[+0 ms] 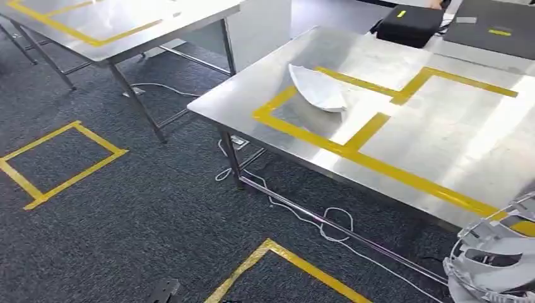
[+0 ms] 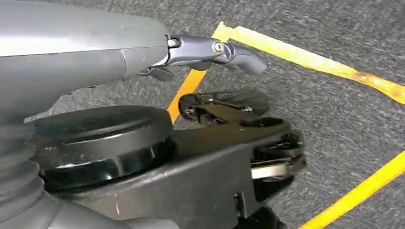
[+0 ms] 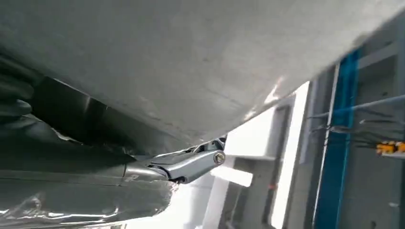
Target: Take the parts from the cabinet and place them on the table.
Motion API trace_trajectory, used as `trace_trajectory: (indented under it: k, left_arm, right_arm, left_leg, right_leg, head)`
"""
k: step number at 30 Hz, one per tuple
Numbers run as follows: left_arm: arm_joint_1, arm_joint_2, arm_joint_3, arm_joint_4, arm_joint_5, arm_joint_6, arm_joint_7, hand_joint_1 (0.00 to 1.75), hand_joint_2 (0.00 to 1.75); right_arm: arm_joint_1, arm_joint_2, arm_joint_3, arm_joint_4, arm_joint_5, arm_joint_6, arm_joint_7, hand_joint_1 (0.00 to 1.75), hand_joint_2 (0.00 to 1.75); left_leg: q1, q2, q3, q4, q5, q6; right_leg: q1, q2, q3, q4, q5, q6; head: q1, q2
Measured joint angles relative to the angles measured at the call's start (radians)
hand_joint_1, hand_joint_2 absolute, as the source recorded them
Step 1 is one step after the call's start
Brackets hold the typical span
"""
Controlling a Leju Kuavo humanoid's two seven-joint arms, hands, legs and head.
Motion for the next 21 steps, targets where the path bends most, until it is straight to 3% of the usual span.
trace_trajectory:
  k: [1, 2, 3, 4, 5, 7, 8, 9, 10, 11, 13, 14, 15, 17, 18, 19, 20, 21]
  left_arm:
    - [0.000, 0.000, 0.000, 0.000, 0.000, 0.000, 0.000, 0.00, 1.75]
    - [0.000, 0.000, 0.000, 0.000, -0.002, 0.000, 0.000, 0.00, 1.75]
    - [0.000, 0.002, 0.000, 0.000, -0.003, 0.000, 0.000, 0.00, 1.75]
    - [0.000, 0.002, 0.000, 0.000, -0.003, 0.000, 0.000, 0.00, 1.75]
    - [-0.001, 0.003, 0.000, 0.000, -0.004, 0.000, 0.001, 0.00, 1.75]
    - [-0.004, 0.003, -0.001, 0.000, -0.005, 0.000, 0.002, 0.00, 1.75]
    - [-0.005, 0.001, -0.001, 0.000, -0.005, 0.000, 0.002, 0.00, 1.75]
    - [-0.006, 0.002, -0.001, 0.000, -0.005, 0.000, 0.002, 0.00, 1.75]
    - [-0.005, 0.001, -0.001, 0.000, -0.005, 0.000, 0.002, 0.00, 1.75]
    - [-0.003, 0.001, -0.001, 0.000, -0.005, 0.000, 0.002, 0.00, 1.75]
    - [0.000, 0.001, 0.000, 0.000, -0.005, -0.001, 0.002, 0.00, 1.75]
    - [0.001, 0.002, 0.000, 0.000, -0.005, -0.002, 0.002, 0.00, 1.75]
    - [0.000, 0.001, -0.001, 0.000, -0.005, -0.002, 0.002, 0.00, 1.75]
    - [-0.002, -0.002, -0.001, 0.000, -0.005, -0.004, 0.002, 0.00, 1.75]
    - [-0.002, -0.002, -0.001, 0.000, -0.005, -0.005, 0.002, 0.00, 1.75]
    - [-0.004, 0.000, -0.001, 0.000, -0.005, -0.005, 0.002, 0.00, 1.75]
    - [-0.004, -0.001, -0.001, 0.000, -0.005, -0.005, 0.002, 0.00, 1.75]
    - [-0.005, 0.000, -0.001, 0.000, -0.005, -0.005, 0.002, 0.00, 1.75]
  right_arm:
    - [0.007, 0.000, -0.008, 0.000, 0.000, 0.004, 0.000, 1.75, 1.75]
    - [0.014, 0.000, -0.016, -0.002, 0.000, 0.007, -0.001, 1.75, 1.75]
    - [0.018, 0.000, -0.022, -0.003, 0.000, 0.010, -0.002, 1.75, 1.75]
    - [0.020, 0.000, -0.026, -0.003, 0.001, 0.011, -0.004, 1.75, 1.75]
    - [0.028, 0.000, -0.029, -0.003, 0.001, 0.013, -0.004, 1.75, 1.75]
    - [0.043, 0.001, -0.040, -0.011, 0.002, 0.013, -0.004, 1.75, 1.75]
    - [0.049, 0.000, -0.048, -0.018, 0.004, 0.013, -0.004, 1.75, 1.75]
    - [0.052, 0.001, -0.054, -0.019, 0.004, 0.013, -0.005, 1.75, 1.75]
    - [0.046, 0.002, -0.055, -0.021, 0.008, 0.014, -0.005, 1.75, 1.75]
    - [0.050, 0.004, -0.055, -0.022, 0.014, 0.015, -0.005, 1.75, 1.75]
    - [0.064, 0.009, -0.052, -0.022, 0.037, 0.020, -0.005, 1.75, 1.75]
    - [0.066, 0.013, -0.049, -0.022, 0.049, 0.022, -0.005, 1.75, 1.75]
    - [0.066, 0.016, -0.047, -0.022, 0.059, 0.024, -0.006, 1.75, 1.75]
    - [0.066, 0.018, -0.042, -0.022, 0.073, 0.023, -0.009, 1.75, 1.75]
    - [0.065, 0.019, -0.038, -0.022, 0.079, 0.021, -0.011, 1.75, 1.75]
    - [0.064, 0.024, -0.035, -0.021, 0.084, 0.020, -0.013, 1.75, 1.75]
    - [0.064, 0.024, -0.032, -0.023, 0.086, 0.017, -0.013, 1.75, 1.75]
    - [0.067, 0.027, -0.028, -0.022, 0.088, 0.016, -0.012, 1.75, 1.75]
  left_leg:
    - [0.000, -0.011, 0.031, -0.074, 0.049, 0.006]
    - [0.000, -0.038, 0.069, -0.158, 0.092, 0.013]
    - [0.001, -0.105, 0.101, -0.226, 0.111, 0.023]
    - [0.009, -0.113, 0.114, -0.257, 0.101, 0.026]
    - [0.002, -0.096, 0.115, -0.254, 0.100, 0.018]
    - [-0.004, -0.078, 0.117, -0.256, 0.100, 0.026]
    - [0.003, -0.059, 0.124, -0.271, 0.110, 0.031]
    - [0.004, -0.048, 0.129, -0.277, 0.112, 0.034]
    - [0.003, -0.033, 0.131, -0.278, 0.110, 0.040]
    - [0.003, -0.017, 0.132, -0.277, 0.108, 0.042]
    - [0.003, 0.011, 0.132, -0.277, 0.105, 0.044]
    - [0.003, 0.026, 0.134, -0.277, 0.103, 0.042]
    - [0.004, 0.040, 0.136, -0.277, 0.101, 0.039]
    - [0.006, 0.066, 0.146, -0.275, 0.092, 0.029]
    - [0.005, 0.076, 0.152, -0.271, 0.086, 0.021]
    - [-0.007, 0.082, 0.152, -0.266, 0.079, 0.014]
    - [-0.007, 0.089, 0.154, -0.265, 0.078, 0.010]
    - [-0.008, 0.098, 0.159, -0.266, 0.078, 0.009]
  right_leg:
    - [0.000, 0.015, 0.001, 0.000, 0.000, 0.000]
    - [-0.001, 0.028, 0.001, 0.000, 0.001, 0.001]
    - [-0.006, 0.039, -0.001, 0.000, 0.001, 0.005]
    - [0.000, 0.057, -0.006, 0.007, -0.002, 0.012]
    - [-0.007, 0.069, -0.010, 0.002, 0.001, 0.020]
    - [-0.014, 0.094, -0.013, -0.009, 0.008, 0.036]
    - [-0.013, 0.088, -0.021, -0.006, 0.009, 0.040]
    - [-0.009, 0.028, -0.024, 0.009, -0.003, 0.041]
    - [-0.004, -0.030, -0.051, 0.066, -0.045, 0.046]
    - [-0.005, -0.053, -0.090, 0.153, -0.091, 0.051]
    - [-0.007, -0.063, -0.155, 0.290, -0.144, 0.058]
    - [-0.008, -0.065, -0.162, 0.304, -0.139, 0.061]
    - [-0.010, -0.067, -0.141, 0.272, -0.111, 0.063]
    - [-0.013, -0.096, -0.035, 0.084, -0.022, 0.069]
    - [-0.013, -0.145, 0.010, 0.004, -0.005, 0.075]
    - [-0.009, -0.158, 0.020, 0.001, -0.011, 0.066]
    - [-0.011, -0.138, 0.016, 0.001, -0.008, 0.049]
    - [-0.011, -0.128, 0.010, 0.003, -0.009, 0.043]
  head:
    - [0.001, 0.000]
    - [0.000, 0.000]
    - [0.001, 0.000]
    - [0.002, 0.000]
    - [0.002, 0.000]
    - [0.000, 0.000]
    - [-0.002, 0.000]
    - [0.005, 0.000]
    - [0.012, 0.000]
    - [0.013, 0.000]
    - [0.014, 0.000]
    - [0.016, 0.000]
    - [0.016, 0.000]
    - [0.016, 0.000]
    - [0.017, 0.000]
    - [0.021, 0.000]
    - [0.018, 0.000]
    - [0.013, 0.000]
